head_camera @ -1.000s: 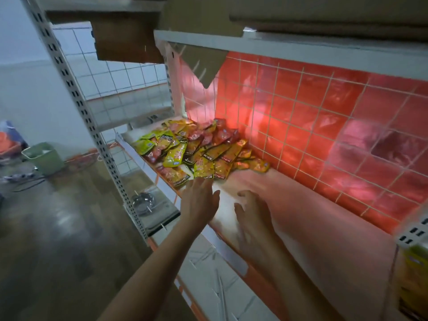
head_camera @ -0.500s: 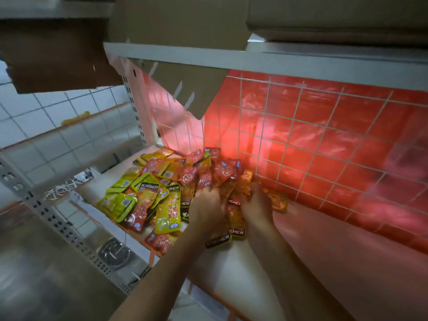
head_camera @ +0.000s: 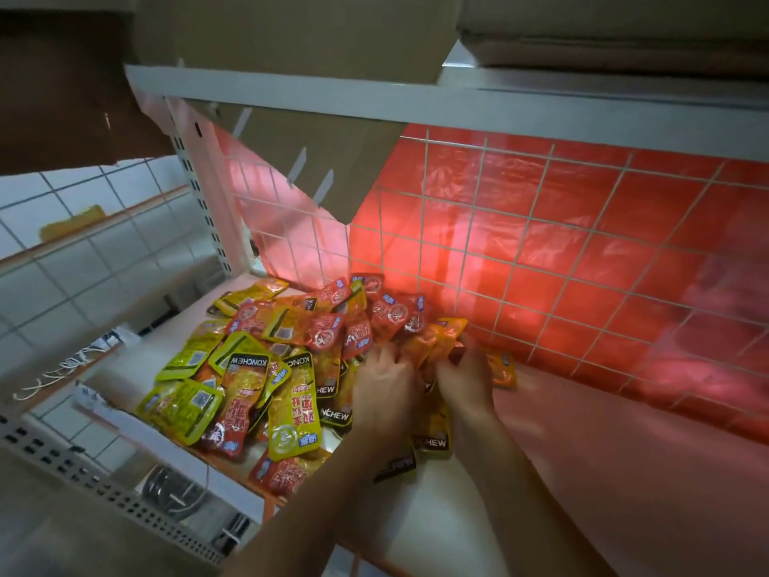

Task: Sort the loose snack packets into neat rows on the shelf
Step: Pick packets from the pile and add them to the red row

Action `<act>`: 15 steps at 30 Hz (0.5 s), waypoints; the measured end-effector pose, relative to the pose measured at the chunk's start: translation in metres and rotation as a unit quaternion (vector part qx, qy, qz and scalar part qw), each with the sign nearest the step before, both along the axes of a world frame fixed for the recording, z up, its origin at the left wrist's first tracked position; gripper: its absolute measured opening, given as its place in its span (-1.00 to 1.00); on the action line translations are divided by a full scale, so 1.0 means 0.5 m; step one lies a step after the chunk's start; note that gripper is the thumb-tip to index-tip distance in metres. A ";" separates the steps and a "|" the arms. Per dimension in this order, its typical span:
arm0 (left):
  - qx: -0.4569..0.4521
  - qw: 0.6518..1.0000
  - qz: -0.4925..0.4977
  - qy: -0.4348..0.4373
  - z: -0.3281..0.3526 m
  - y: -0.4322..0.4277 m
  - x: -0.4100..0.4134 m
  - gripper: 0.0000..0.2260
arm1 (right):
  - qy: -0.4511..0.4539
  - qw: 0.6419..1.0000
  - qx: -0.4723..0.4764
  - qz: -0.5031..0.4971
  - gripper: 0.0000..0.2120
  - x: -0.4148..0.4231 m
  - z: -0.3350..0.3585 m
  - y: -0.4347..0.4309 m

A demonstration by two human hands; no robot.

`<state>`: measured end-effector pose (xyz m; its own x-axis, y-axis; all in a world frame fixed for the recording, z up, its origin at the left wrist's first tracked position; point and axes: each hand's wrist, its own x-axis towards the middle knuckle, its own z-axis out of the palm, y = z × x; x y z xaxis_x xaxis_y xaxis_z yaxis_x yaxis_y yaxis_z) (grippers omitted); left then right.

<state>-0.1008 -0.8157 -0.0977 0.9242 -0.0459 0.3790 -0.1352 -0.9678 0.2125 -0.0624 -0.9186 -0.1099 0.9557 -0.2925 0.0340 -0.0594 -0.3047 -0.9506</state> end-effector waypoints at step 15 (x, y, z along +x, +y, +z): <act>-0.367 0.906 -0.115 0.179 0.043 -0.131 -0.044 -0.54 | -0.058 0.969 0.222 -0.091 -0.68 -0.120 0.043 -0.180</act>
<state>-0.1226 -0.8814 -0.0761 0.9920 -0.1093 0.0640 -0.1107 -0.5037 0.8568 -0.1225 -1.0088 -0.0883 0.8843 -0.4659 -0.0290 0.0420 0.1413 -0.9891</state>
